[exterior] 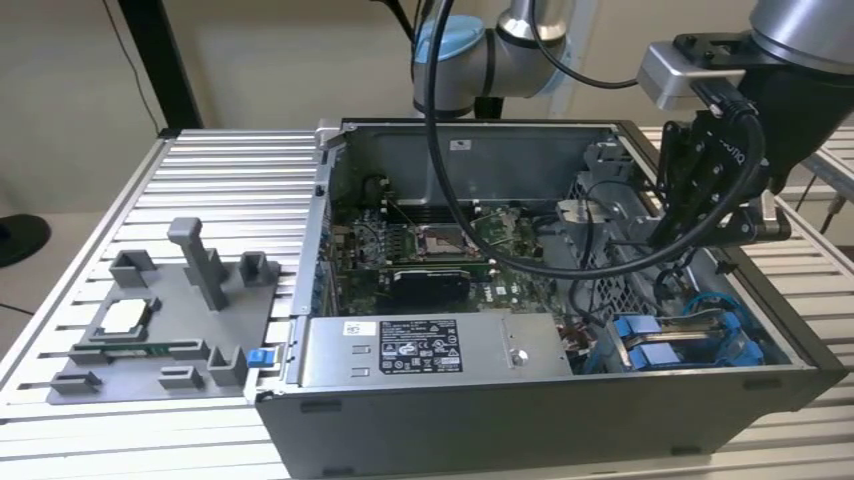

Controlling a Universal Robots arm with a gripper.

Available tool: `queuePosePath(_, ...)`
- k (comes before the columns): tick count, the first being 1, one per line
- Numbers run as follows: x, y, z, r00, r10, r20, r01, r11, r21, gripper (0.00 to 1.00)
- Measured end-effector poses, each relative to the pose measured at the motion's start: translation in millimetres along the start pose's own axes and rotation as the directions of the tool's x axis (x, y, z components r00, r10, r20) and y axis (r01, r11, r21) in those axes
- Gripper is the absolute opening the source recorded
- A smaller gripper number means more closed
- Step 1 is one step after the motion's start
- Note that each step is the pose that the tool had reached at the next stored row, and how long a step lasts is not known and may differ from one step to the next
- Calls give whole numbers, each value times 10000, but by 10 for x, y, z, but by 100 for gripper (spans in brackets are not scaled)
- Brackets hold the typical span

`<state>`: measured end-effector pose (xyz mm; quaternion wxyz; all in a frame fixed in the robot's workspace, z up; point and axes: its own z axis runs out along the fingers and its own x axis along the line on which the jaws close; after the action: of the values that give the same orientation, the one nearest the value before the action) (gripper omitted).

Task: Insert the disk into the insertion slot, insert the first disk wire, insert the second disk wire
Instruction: 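Insert the first disk wire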

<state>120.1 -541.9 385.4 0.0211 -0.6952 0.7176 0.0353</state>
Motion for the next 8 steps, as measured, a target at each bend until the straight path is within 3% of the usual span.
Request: queuePosePath(8,3,-1,5,10000,0,-18,0,10000,1,0)
